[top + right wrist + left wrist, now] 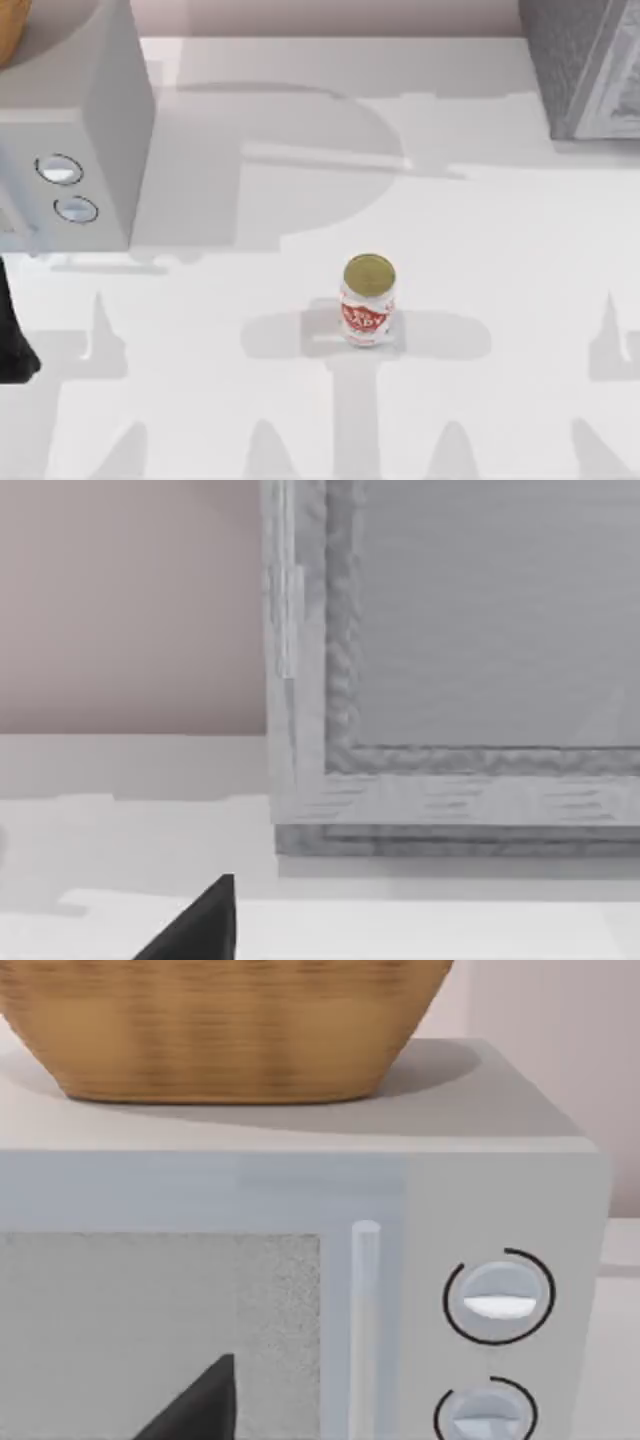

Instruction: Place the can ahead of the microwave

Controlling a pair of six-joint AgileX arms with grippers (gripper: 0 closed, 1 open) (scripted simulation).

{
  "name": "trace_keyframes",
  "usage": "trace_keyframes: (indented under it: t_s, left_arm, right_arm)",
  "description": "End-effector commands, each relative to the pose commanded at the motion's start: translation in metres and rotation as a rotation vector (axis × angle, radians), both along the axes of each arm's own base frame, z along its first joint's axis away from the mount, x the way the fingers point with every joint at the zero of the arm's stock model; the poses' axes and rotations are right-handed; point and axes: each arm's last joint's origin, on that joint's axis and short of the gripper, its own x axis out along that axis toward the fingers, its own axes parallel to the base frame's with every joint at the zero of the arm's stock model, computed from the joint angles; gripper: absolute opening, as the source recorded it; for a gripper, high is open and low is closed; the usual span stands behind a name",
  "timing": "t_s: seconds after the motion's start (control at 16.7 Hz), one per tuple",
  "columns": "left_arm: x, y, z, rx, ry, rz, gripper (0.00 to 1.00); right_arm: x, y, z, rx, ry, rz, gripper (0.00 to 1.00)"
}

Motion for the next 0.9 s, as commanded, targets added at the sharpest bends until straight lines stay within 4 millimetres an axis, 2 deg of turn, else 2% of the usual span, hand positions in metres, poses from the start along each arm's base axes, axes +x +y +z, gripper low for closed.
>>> trace_keyframes:
  t_s: [0.24,0.42,0.66,0.9]
  left_arm:
    - [0.0,-0.002,0.004,-0.001,0.03,-0.013,1.0]
    - [0.003,-0.007,0.023,0.001,0.137,-0.061,1.0]
    - [0.02,-0.022,0.07,0.024,0.355,-0.164,1.0]
    - [0.062,-0.054,0.122,0.092,0.624,-0.289,1.0]
  right_arm:
    - [0.0,0.0,0.0,0.0,0.0,0.0,1.0]
    - [0.0,0.0,0.0,0.0,0.0,0.0,1.0]
    - [0.0,0.0,0.0,0.0,0.0,0.0,1.0]
    - [0.0,0.0,0.0,0.0,0.0,0.0,1.0]
